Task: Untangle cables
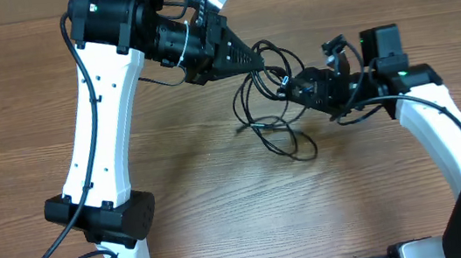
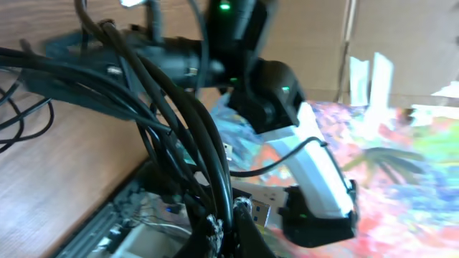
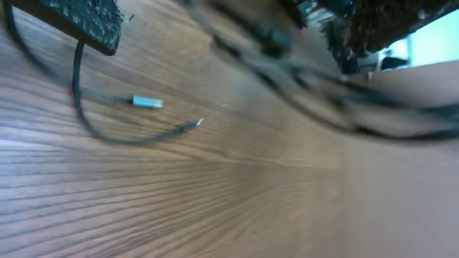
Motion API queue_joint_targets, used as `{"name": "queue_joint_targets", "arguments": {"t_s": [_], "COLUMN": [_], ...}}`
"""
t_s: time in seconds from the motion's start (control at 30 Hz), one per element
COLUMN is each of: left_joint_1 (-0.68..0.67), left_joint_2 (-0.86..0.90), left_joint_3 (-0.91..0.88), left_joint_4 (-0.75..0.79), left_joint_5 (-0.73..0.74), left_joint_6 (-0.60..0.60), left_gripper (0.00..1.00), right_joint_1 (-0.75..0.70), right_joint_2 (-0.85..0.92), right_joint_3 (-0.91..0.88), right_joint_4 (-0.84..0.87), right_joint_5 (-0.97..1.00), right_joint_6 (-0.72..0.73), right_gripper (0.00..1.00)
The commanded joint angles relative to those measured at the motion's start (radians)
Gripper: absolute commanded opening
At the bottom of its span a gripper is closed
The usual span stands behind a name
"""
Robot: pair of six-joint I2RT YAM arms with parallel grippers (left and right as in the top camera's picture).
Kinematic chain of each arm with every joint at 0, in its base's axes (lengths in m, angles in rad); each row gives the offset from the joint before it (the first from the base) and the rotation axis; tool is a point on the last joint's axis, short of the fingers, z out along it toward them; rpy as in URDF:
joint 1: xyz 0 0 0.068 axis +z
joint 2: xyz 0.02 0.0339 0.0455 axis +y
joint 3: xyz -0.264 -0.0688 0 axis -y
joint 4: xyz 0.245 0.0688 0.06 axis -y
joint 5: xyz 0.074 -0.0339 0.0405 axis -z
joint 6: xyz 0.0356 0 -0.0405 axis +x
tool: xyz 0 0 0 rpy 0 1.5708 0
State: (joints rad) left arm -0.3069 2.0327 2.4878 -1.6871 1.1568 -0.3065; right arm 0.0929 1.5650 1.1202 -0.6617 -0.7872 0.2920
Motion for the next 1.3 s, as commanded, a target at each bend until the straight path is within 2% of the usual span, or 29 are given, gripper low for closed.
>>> {"name": "queue_joint_targets", "arguments": {"t_s": [0.0,0.03,0.1,0.17,0.2,0.23,0.37,0.53,0.57,0.67,0.73,0.9,1.03,1.13,1.23,1.27], "left_joint_1": [0.006,0.006,0.007,0.010,0.015,0.019,0.033,0.034,0.034,0.034,0.037,0.040,0.040,0.039,0.039,0.039], "left_joint_2": [-0.019,-0.019,-0.019,-0.019,-0.019,-0.019,-0.019,-0.019,-0.019,-0.018,-0.014,-0.002,0.000,0.000,0.000,0.000], "left_joint_3": [0.022,0.022,0.022,0.022,0.022,0.022,0.022,0.019,0.017,0.007,0.001,0.001,0.001,0.001,0.001,0.001], "left_joint_4": [0.001,0.001,0.002,0.010,0.019,0.027,0.020,-0.003,-0.003,-0.002,-0.002,-0.002,-0.003,-0.003,-0.003,-0.003], "left_joint_5": [0.105,0.113,0.116,0.103,0.053,0.002,-0.325,-0.908,-0.983,-1.162,-1.212,-1.219,-1.196,-1.181,-1.147,-1.089], "left_joint_6": [-0.074,-0.082,-0.083,-0.082,-0.083,-0.083,-0.116,-0.218,-0.218,-0.219,-0.219,-0.217,-0.216,-0.209,-0.201,-0.175], "left_gripper": [0.04,0.04,0.04,0.04,0.04,0.04,0.04,0.04,0.08,0.04,0.05,0.10,0.24,0.49,0.45,0.46], "right_joint_1": [0.038,0.044,0.053,0.058,0.058,0.058,0.058,0.057,0.057,0.058,0.058,0.058,0.058,0.058,0.058,0.058], "right_joint_2": [0.003,0.003,0.003,0.003,0.003,0.002,-0.002,-0.076,-0.100,-0.183,-0.251,-0.374,-0.451,-0.478,-0.474,-0.467], "right_joint_3": [0.018,0.018,0.018,0.018,0.018,0.018,0.020,0.023,0.028,0.053,0.073,0.116,0.123,0.123,0.123,0.123], "right_joint_4": [0.019,0.026,0.033,0.031,0.024,0.021,0.018,0.012,0.008,-0.006,-0.006,-0.005,-0.013,-0.051,-0.082,-0.088], "right_joint_5": [0.200,0.215,0.217,0.216,0.200,0.181,0.066,0.071,0.077,0.091,0.090,0.097,0.149,0.260,0.288,0.258], "right_joint_6": [0.077,0.079,0.079,0.079,0.079,0.079,0.087,0.135,0.135,0.151,0.161,0.202,0.239,0.291,0.296,0.295], "right_gripper": [0.99,0.96,0.70,0.37,0.15,0.04,0.04,0.04,0.04,0.04,0.04,0.04,0.04,0.04,0.04,0.04]}}
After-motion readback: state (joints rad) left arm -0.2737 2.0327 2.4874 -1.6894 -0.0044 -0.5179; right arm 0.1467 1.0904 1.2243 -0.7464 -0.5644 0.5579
